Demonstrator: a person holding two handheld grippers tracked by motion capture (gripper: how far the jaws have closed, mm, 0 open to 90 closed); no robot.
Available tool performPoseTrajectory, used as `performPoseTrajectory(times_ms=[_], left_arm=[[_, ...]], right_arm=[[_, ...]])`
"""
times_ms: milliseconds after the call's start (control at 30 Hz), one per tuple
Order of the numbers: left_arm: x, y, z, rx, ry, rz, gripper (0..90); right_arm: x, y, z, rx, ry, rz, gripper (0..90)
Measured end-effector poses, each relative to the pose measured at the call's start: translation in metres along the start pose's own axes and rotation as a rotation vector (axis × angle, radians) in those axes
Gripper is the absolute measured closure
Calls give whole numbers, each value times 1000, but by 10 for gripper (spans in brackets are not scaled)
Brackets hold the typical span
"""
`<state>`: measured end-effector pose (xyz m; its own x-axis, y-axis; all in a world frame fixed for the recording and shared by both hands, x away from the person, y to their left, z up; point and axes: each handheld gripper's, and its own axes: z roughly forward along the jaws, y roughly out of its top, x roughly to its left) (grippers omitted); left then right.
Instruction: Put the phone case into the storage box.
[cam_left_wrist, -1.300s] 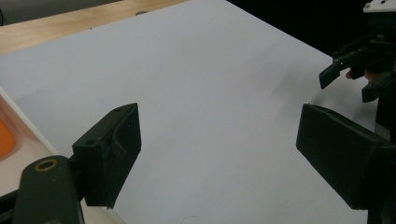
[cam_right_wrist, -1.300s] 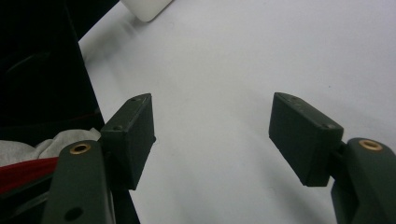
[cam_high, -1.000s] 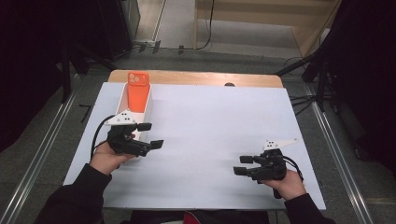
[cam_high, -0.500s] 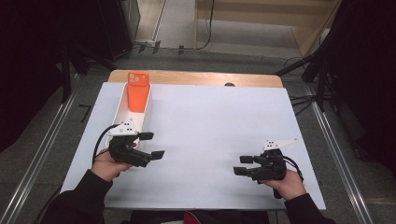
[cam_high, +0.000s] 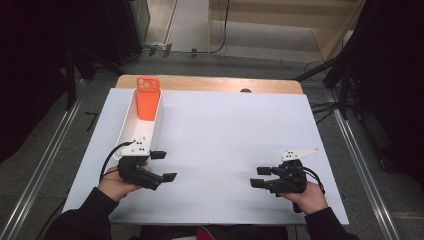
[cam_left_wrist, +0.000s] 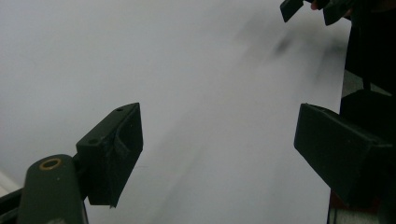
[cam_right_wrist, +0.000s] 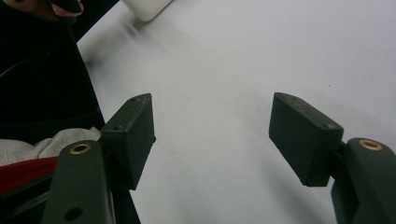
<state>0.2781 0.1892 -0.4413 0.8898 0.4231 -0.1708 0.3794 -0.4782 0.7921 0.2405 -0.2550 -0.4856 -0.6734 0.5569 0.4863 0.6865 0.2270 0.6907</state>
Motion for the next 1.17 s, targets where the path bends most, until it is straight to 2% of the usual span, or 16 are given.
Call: performPoseTrajectory(times_ms=[300,1167], left_arm=[[-5,-8,6,22,-17,14,158],[-5,-10,7,40,-27,34,158]], right_arm=[[0,0,0,-1,1,-2,302],[0,0,1,6,2,-4,302]])
